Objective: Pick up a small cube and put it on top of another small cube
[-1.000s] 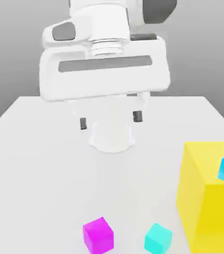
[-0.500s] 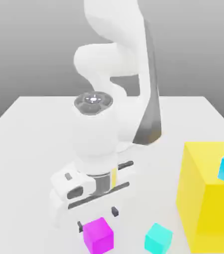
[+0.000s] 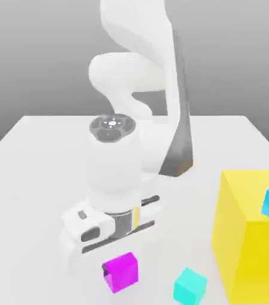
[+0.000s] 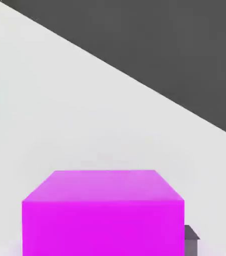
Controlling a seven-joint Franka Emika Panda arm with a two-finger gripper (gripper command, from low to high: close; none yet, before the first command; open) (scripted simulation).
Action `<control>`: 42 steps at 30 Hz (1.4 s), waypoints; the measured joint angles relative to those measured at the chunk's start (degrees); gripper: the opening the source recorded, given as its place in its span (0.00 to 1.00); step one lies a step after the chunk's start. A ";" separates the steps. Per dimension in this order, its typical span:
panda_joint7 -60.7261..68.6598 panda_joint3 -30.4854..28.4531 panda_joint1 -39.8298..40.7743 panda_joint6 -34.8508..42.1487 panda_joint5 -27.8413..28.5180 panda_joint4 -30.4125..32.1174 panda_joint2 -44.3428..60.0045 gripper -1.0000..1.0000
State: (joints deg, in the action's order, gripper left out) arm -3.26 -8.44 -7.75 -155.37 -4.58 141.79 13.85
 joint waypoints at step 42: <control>19.52 23.16 -19.93 35.95 8.67 -18.37 -19.11 0.00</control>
State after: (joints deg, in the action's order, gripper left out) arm 16.25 14.72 -27.68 -119.42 4.08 123.43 -5.26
